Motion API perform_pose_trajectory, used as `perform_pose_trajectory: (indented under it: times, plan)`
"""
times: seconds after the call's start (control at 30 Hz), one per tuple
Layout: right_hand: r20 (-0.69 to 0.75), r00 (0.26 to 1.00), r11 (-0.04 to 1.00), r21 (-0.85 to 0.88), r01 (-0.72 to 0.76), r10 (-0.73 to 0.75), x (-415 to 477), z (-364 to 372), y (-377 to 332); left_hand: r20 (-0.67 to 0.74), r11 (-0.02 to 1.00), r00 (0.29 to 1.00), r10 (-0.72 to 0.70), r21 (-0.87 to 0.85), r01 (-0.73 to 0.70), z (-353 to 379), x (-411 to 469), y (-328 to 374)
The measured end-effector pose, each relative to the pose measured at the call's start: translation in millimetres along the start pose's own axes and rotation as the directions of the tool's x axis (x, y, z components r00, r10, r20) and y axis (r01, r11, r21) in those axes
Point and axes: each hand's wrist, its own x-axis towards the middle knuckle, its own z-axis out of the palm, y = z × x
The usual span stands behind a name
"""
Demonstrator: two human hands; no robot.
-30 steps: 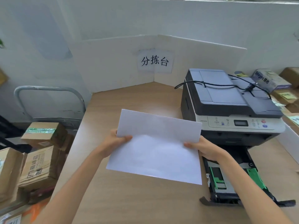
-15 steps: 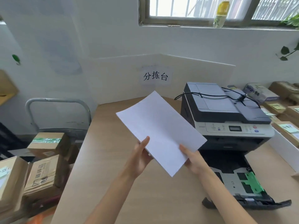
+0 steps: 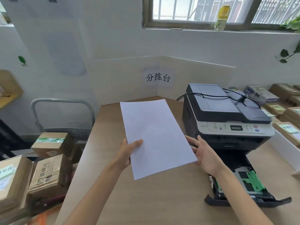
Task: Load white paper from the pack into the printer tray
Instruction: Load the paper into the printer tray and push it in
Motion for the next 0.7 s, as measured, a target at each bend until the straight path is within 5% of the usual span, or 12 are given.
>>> perform_pose_trajectory:
  times: [0.17,0.37,0.7]
  plan:
    - [-0.027,0.998,0.941,-0.337,0.044,-0.056,0,8,-6,0.144,0.998,0.989,-0.035,0.053,0.027,3,-3,-2]
    - [-0.181,0.973,0.888,-0.458,0.044,-0.141,-14,9,4,0.121,0.99,0.992,-0.039,0.14,0.022,21,-2,-21]
    - [-0.306,0.946,0.956,-0.293,0.009,-0.103,-89,-63,32,0.115,0.967,0.991,-0.07,0.253,0.039,91,-26,-80]
